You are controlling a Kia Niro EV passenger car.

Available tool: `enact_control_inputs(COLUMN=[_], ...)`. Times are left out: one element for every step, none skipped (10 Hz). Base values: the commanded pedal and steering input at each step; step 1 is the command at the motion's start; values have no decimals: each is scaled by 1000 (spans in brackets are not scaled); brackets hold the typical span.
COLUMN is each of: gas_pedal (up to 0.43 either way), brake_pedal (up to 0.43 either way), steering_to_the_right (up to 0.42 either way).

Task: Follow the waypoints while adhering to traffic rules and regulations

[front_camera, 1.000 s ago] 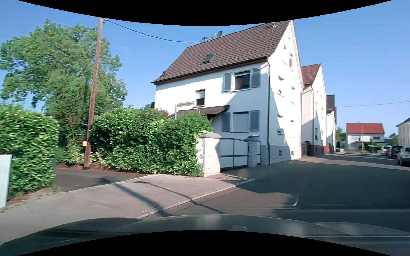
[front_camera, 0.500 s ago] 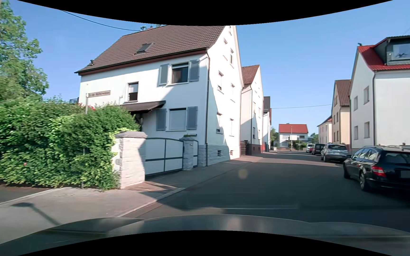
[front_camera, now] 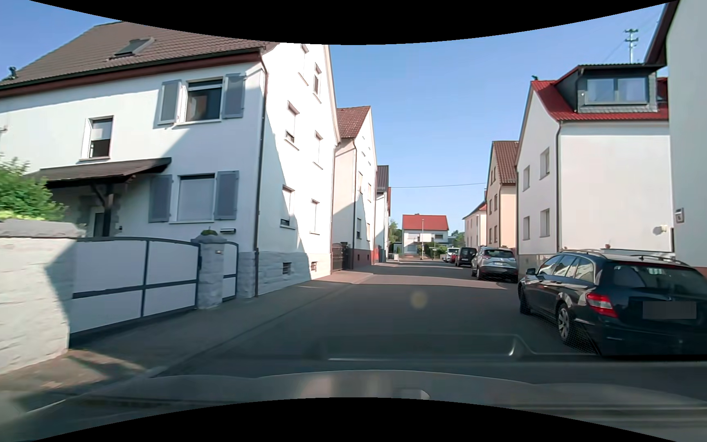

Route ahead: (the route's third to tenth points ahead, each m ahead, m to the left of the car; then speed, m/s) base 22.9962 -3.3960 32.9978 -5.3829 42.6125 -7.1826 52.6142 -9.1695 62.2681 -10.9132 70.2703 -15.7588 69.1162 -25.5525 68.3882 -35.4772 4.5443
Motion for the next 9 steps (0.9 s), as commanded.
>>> enact_control_inputs(gas_pedal=[280, 280, 280, 280, 280, 280, 280, 280, 280], brake_pedal=[0, 0, 0, 0, 0, 0, 0, 0, 0], steering_to_the_right=[228, 171, 135, 98, 75, 54, 37, 20, 12])
